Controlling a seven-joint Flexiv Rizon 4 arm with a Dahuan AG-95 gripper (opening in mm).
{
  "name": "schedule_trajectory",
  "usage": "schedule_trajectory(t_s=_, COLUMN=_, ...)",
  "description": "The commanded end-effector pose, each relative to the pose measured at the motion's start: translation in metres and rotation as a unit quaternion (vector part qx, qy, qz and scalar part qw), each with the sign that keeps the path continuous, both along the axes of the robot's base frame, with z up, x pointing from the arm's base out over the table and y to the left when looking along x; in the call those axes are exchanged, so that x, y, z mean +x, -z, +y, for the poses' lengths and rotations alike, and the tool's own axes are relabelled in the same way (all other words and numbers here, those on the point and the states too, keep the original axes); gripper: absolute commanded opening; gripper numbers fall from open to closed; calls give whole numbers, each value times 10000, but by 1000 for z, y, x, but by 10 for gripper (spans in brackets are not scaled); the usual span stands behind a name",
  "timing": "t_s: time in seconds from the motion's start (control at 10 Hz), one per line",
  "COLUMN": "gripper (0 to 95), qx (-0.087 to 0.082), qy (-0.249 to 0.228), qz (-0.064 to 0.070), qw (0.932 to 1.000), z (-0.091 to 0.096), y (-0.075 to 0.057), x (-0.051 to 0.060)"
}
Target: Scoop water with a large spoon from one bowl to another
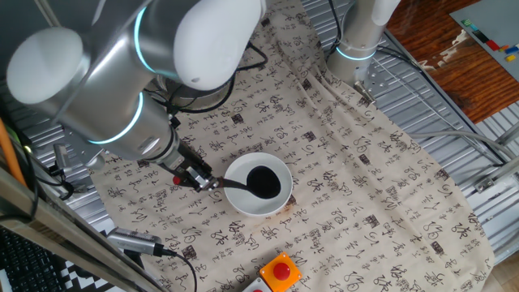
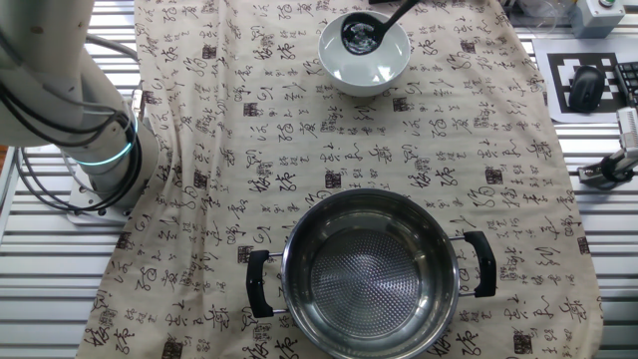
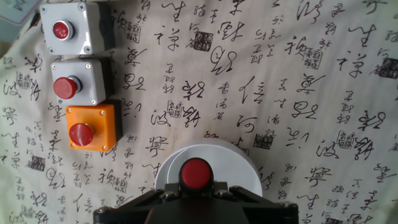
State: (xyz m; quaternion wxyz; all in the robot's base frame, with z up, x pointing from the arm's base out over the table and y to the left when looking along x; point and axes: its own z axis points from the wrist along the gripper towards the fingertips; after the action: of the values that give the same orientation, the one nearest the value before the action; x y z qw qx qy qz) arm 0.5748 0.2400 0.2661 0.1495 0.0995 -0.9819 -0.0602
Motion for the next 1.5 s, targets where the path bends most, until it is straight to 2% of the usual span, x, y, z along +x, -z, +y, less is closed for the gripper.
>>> schedule_trajectory(t_s=0.1, gripper=0, qx=-44, qy=31, qz=-44, qw=10000, z=0, y=0, x=1)
schedule_trajectory(t_s=0.7, gripper=0, qx=-123, qy=124, qz=-87, qw=9998, z=0, y=0, x=1)
schedule_trajectory(t_s=1.1, gripper=0, qx=-144, qy=216, qz=-215, qw=9994, z=0, y=0, x=1)
schedule_trajectory(t_s=1.5, gripper=0, qx=-149, qy=174, qz=-223, qw=9995, z=0, y=0, x=1)
